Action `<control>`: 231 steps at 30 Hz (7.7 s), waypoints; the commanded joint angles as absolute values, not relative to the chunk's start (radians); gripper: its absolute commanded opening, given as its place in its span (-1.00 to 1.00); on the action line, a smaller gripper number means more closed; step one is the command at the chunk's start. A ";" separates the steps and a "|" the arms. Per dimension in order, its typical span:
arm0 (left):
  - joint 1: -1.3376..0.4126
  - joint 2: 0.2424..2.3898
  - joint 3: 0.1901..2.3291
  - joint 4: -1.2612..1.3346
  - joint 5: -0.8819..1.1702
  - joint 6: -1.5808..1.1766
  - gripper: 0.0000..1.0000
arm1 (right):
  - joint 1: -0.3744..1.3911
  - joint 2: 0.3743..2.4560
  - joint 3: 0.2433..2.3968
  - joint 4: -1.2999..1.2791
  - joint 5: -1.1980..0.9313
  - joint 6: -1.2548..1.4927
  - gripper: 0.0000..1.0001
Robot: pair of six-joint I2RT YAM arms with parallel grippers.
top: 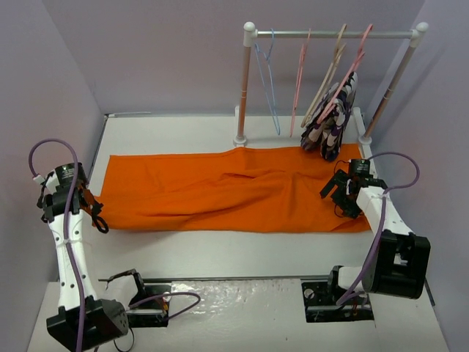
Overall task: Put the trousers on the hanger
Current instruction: Flatten out the trousers at the center of the board.
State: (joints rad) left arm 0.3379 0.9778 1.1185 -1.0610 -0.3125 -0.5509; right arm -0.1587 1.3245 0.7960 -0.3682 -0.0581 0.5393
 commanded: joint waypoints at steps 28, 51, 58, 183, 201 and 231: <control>0.348 1.029 1.011 -0.904 -0.417 -0.524 -1.00 | -0.111 1.362 0.618 -0.342 -0.066 0.617 0.54; 0.392 0.888 0.902 -0.944 -0.180 -0.711 0.40 | -0.070 1.150 0.738 -0.386 -0.037 0.549 0.63; 0.377 0.927 0.940 -0.799 0.012 -0.629 0.49 | 0.059 1.170 0.793 -0.380 -0.007 0.495 0.63; 0.207 2.062 1.511 -0.171 0.189 -0.630 0.51 | -0.259 1.926 1.275 0.041 0.008 0.433 0.20; 0.168 1.300 0.899 -0.496 0.020 -0.660 0.76 | -0.228 1.358 0.858 -0.221 -0.039 0.574 0.65; 0.216 1.591 0.866 -0.347 -0.032 -0.810 0.76 | -0.255 1.394 0.596 0.034 -0.009 0.686 0.70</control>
